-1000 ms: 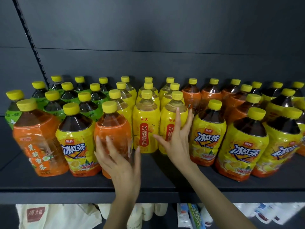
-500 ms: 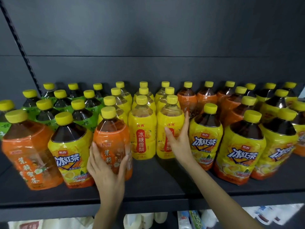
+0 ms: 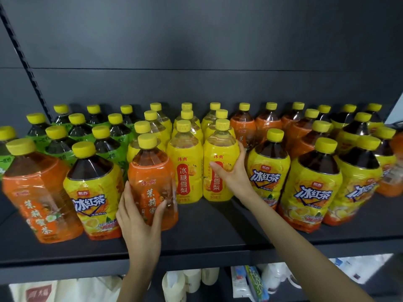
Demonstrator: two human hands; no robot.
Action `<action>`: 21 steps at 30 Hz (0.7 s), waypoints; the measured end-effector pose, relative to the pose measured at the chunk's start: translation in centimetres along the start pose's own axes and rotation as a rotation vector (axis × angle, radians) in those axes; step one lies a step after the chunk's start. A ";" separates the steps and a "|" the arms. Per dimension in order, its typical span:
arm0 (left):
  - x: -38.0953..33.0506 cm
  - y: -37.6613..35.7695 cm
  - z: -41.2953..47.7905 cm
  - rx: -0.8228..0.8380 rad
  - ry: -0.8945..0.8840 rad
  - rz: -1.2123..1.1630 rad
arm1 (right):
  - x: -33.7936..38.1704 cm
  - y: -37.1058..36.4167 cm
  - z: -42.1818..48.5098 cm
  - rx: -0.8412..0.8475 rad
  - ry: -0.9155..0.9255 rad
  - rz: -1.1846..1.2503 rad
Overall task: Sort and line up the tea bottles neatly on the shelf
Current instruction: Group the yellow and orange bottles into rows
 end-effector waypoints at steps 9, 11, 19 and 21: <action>0.3 -0.4 0.3 0.117 0.029 -0.137 | 1.6 0.6 -8.1 -0.035 0.104 -0.328; 0.5 -0.4 0.5 0.117 0.050 -0.133 | 3.1 2.6 -9.3 -0.219 0.282 -0.503; 0.7 -0.8 1.0 0.186 0.070 -0.095 | 8.2 9.2 -8.9 -0.648 0.580 -0.950; 0.4 -1.1 0.7 0.208 0.068 -0.048 | 8.1 11.3 -9.3 -0.734 0.534 -0.918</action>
Point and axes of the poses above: each hand's wrist, its own z-axis towards the middle knuckle, its own y-axis out of the back of the hand, x = y × z, the point moved 4 cm from there along z, towards the middle knuckle, and after that the axes turned 4 degrees about x, right-handed, at the moved point
